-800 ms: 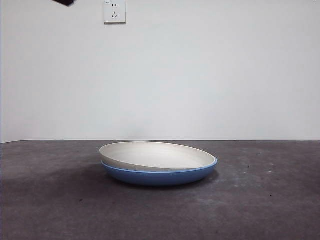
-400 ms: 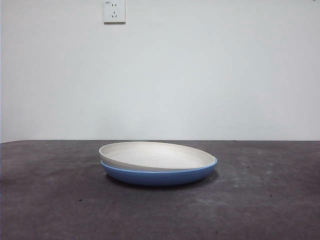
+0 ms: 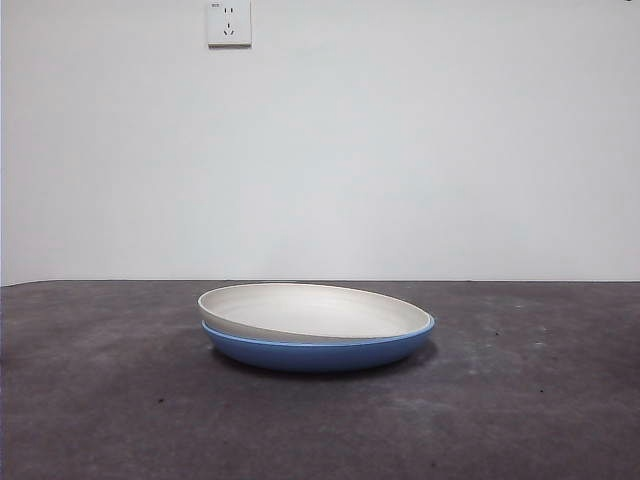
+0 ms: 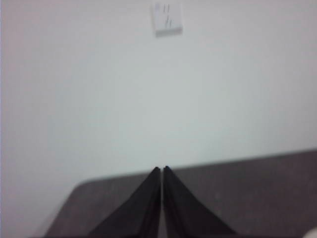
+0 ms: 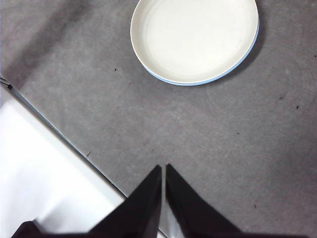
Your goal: Pick up the white plate, put it on the blue plate, put it on desk
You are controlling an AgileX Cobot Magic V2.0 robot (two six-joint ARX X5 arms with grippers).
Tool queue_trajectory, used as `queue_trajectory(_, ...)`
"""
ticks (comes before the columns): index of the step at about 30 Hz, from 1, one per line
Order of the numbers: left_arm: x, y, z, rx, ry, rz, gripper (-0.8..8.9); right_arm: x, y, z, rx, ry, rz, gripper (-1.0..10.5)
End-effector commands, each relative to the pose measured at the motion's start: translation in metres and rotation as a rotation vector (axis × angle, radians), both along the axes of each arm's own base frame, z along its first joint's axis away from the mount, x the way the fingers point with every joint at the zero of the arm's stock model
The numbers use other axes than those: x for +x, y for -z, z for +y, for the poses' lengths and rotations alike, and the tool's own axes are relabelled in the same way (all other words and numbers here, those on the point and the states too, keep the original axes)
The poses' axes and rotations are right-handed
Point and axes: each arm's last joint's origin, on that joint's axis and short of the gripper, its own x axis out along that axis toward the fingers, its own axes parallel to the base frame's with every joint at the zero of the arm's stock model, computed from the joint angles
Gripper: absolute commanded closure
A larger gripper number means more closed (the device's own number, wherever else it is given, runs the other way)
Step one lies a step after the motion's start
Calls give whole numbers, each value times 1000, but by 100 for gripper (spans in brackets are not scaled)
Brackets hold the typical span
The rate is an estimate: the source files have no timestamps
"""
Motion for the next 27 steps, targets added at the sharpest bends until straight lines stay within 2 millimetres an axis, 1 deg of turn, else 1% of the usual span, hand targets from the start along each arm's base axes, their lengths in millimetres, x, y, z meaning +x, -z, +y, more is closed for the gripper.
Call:
queue_trajectory(1, 0, 25, 1, 7, -20, 23, 805, 1, -5, 2, 7, -14, -25, 939)
queue_trajectory(4, 1, 53, 2, 3, -26, 63, 805, 1, -5, 2, 7, -14, -25, 939)
queue_trajectory(7, 2, 76, 2, -2, -29, 99, 805, 1, -5, 2, 6, -14, -24, 939)
queue_trajectory(10, 2, 92, 3, -17, -30, 122, 805, 1, -5, 2, 7, -14, -25, 939)
queue_trajectory(16, 3, 113, 3, -44, -35, 152, 805, 1, -5, 2, 6, -14, -24, 939)
queue_trajectory(21, 2, 120, 3, -52, -35, 182, 805, 1, -5, 2, 6, -14, -24, 939)
queue_trajectory(27, 2, 130, 3, -52, -37, 266, 805, 1, -5, 2, 7, -14, -25, 939)
